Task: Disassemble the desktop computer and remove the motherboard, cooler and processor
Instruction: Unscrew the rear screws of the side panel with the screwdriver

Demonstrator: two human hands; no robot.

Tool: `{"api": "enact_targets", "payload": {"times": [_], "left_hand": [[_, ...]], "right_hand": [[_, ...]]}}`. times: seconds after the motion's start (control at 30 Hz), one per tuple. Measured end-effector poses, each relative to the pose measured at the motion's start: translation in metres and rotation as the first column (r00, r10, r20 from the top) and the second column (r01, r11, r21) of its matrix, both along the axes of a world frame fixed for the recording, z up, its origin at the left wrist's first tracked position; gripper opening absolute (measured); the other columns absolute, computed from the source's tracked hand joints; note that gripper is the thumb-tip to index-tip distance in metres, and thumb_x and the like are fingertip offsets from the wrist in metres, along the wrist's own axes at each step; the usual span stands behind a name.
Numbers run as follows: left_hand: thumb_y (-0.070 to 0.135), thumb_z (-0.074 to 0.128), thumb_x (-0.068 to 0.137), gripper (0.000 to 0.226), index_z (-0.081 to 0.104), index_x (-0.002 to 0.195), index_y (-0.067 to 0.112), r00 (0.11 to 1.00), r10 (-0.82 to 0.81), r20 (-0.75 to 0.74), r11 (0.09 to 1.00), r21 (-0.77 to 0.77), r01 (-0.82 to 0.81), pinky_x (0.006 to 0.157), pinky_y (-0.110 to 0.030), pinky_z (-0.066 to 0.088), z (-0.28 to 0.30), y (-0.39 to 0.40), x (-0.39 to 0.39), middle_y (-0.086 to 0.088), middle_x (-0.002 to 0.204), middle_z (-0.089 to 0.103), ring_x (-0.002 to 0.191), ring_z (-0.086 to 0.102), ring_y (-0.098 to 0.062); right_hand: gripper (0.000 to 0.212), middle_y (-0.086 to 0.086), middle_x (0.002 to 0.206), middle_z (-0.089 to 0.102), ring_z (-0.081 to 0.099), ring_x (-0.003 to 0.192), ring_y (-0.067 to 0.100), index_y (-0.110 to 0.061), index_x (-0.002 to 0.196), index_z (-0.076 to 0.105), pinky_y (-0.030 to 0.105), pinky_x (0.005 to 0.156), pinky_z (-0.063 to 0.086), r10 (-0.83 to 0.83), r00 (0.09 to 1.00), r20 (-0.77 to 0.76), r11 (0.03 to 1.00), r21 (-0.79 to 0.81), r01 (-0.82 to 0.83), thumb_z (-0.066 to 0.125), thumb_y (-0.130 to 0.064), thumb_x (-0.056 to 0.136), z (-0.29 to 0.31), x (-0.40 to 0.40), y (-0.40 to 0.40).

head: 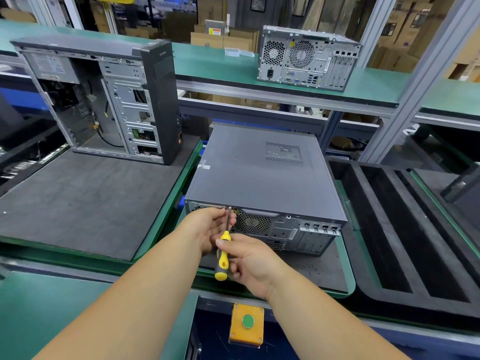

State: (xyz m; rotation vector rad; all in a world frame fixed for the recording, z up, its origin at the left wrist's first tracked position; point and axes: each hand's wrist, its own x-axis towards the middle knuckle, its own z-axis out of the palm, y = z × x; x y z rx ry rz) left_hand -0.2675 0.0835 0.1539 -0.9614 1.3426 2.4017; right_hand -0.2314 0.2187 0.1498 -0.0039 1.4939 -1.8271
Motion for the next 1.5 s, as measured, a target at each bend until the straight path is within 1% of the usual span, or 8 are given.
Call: {"api": "enact_targets", "payload": {"times": [0.13,0.33,0.5,0.6,0.97,1.13,1.33,1.5], "left_hand": [[0.008,0.052,0.095,0.019,0.067,0.085,0.001,1.000,-0.016,0.004,0.998,-0.059,0.016,0.061,-0.025,0.056,0.005,0.000,0.002,-0.008,0.068,0.072,0.071,0.067,-0.018],[0.007,0.053,0.093,0.017,0.066,0.086,0.000,1.000,-0.026,0.014,0.997,-0.075,0.027,0.079,-0.031,0.053,0.007,0.000,0.001,-0.009,0.077,0.072,0.075,0.066,-0.019],[0.011,0.053,0.092,0.019,0.068,0.083,0.004,0.998,-0.052,0.033,0.992,-0.114,0.055,0.053,-0.023,0.055,0.006,0.000,-0.001,-0.005,0.070,0.073,0.062,0.069,-0.012],[0.012,0.052,0.092,0.020,0.069,0.083,0.005,0.998,-0.045,0.046,0.991,-0.120,0.050,0.052,-0.021,0.054,0.008,0.001,0.000,-0.004,0.068,0.073,0.057,0.068,-0.010],[0.040,0.068,0.086,0.028,0.071,0.085,0.012,0.994,-0.112,0.000,0.971,-0.211,0.109,0.074,-0.026,0.052,-0.001,0.001,-0.005,0.003,0.074,0.075,0.072,0.068,-0.010],[0.032,0.069,0.086,0.022,0.071,0.085,0.010,0.995,-0.097,-0.001,0.975,-0.202,0.094,0.057,-0.024,0.051,-0.005,0.000,-0.007,0.003,0.069,0.074,0.072,0.067,-0.011],[0.028,0.067,0.089,0.019,0.071,0.086,0.010,0.995,-0.100,-0.022,0.973,-0.213,0.093,0.073,-0.024,0.053,-0.007,0.000,-0.007,0.004,0.069,0.074,0.072,0.067,-0.010],[0.030,0.066,0.089,0.020,0.071,0.088,0.011,0.994,-0.100,-0.034,0.974,-0.208,0.091,0.064,-0.022,0.051,-0.008,0.000,-0.006,0.004,0.072,0.075,0.069,0.068,-0.008]], "right_hand": [[0.013,-0.004,0.064,0.053,0.038,0.047,0.006,-0.016,0.101,0.070,0.016,0.046,0.033,-0.004,1.000,-0.007,0.999,0.052,0.004,0.068,-0.022,0.089,-0.002,-0.001,-0.003],[0.005,-0.003,0.076,0.070,0.036,0.046,0.004,-0.016,0.094,0.069,0.021,0.055,0.034,0.028,0.999,-0.033,0.997,0.070,-0.026,0.066,-0.019,0.091,-0.002,-0.004,-0.002],[0.015,0.006,0.074,0.065,0.034,0.047,0.009,-0.011,0.104,0.061,0.021,0.051,0.033,0.029,0.996,0.084,0.997,-0.073,-0.023,0.051,-0.018,0.097,0.001,-0.005,-0.002],[0.020,0.013,0.080,0.064,0.038,0.049,0.010,-0.004,0.110,0.058,0.021,0.051,0.032,0.025,0.994,0.107,0.991,-0.133,-0.010,0.042,-0.006,0.097,-0.001,-0.004,-0.001],[0.012,0.009,0.082,0.067,0.043,0.045,0.008,-0.015,0.103,0.068,0.017,0.047,0.036,0.029,1.000,0.012,0.999,-0.016,-0.029,0.062,-0.017,0.093,-0.011,-0.004,0.000],[0.013,0.005,0.075,0.063,0.044,0.047,0.007,-0.015,0.103,0.069,0.017,0.049,0.037,0.010,1.000,0.029,1.000,-0.005,-0.010,0.066,-0.021,0.092,-0.012,-0.002,-0.001],[0.010,-0.002,0.067,0.056,0.042,0.047,0.005,-0.017,0.096,0.071,0.017,0.047,0.037,0.011,1.000,0.020,1.000,0.015,-0.011,0.069,-0.025,0.090,-0.013,-0.003,0.001],[0.010,-0.001,0.072,0.060,0.043,0.048,0.005,-0.018,0.098,0.070,0.016,0.048,0.038,0.031,0.999,0.010,0.999,0.025,-0.031,0.067,-0.026,0.092,-0.013,-0.004,0.001]]}}
